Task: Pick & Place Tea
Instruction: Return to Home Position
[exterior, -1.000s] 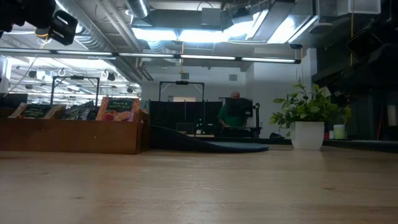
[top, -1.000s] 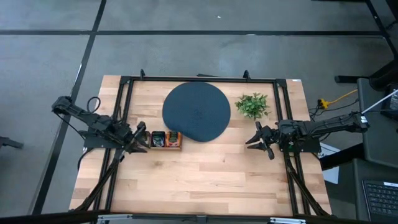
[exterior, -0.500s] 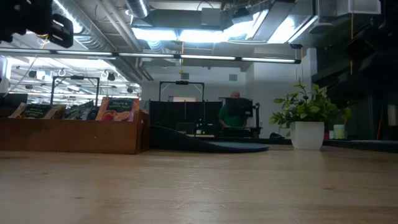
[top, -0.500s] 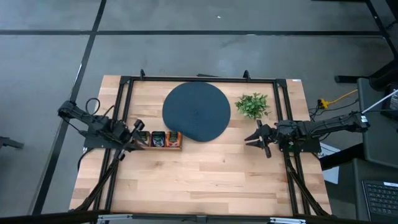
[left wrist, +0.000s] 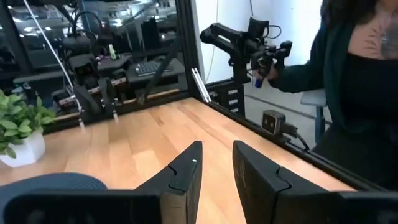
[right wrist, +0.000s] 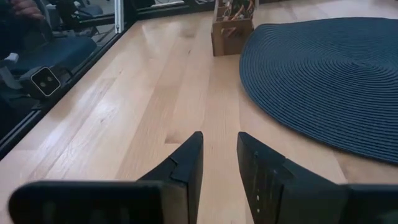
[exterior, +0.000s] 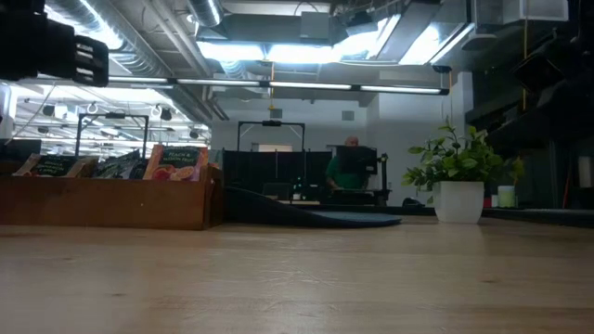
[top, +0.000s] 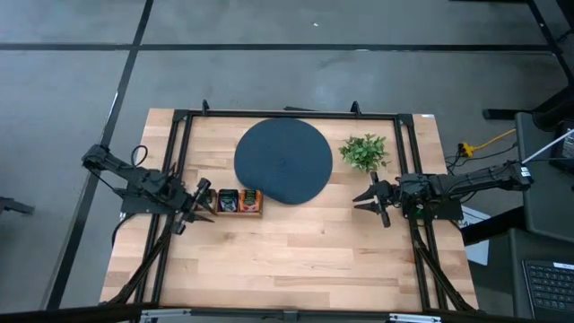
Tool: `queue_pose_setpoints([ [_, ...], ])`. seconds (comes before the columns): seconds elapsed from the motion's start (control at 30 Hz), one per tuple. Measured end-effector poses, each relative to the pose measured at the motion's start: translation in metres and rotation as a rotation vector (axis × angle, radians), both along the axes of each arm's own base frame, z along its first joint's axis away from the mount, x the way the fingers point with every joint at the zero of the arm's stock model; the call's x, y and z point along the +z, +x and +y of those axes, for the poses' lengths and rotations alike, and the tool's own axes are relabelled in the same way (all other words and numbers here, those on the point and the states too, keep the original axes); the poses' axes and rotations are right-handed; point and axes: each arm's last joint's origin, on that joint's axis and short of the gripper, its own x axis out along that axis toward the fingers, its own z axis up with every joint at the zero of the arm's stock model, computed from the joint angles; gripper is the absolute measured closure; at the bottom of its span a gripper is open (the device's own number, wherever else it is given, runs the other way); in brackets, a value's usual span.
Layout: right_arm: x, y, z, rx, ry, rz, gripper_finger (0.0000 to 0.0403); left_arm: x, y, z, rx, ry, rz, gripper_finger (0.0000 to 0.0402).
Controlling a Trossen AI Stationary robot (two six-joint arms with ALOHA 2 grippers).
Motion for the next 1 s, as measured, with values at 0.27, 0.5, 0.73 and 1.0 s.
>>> queue_pose_setpoints([
  [0.27,0.0000,0.0000,0.0000,-0.001,0.001,0.000,0.0302,-0.0041,0.0028,-0.0013,0.002,-0.039,0.074,0.0316],
  [0.5,0.0000,0.0000,0.0000,-0.002,0.005,0.001,0.0302,-0.0044,0.0030,-0.0014,0.002,-0.043,0.079,0.0316],
  [0.73,0.0000,0.0000,0.0000,-0.002,0.005,0.001,0.0302,-0.0044,0.0030,-0.0014,0.002,-0.043,0.079,0.0316],
  [1.0,0.0000,0.0000,0.0000,-0.002,0.005,0.001,0.0302,-0.0044,0.0030,-0.0014,0.002,-0.043,0.079,0.0315],
])
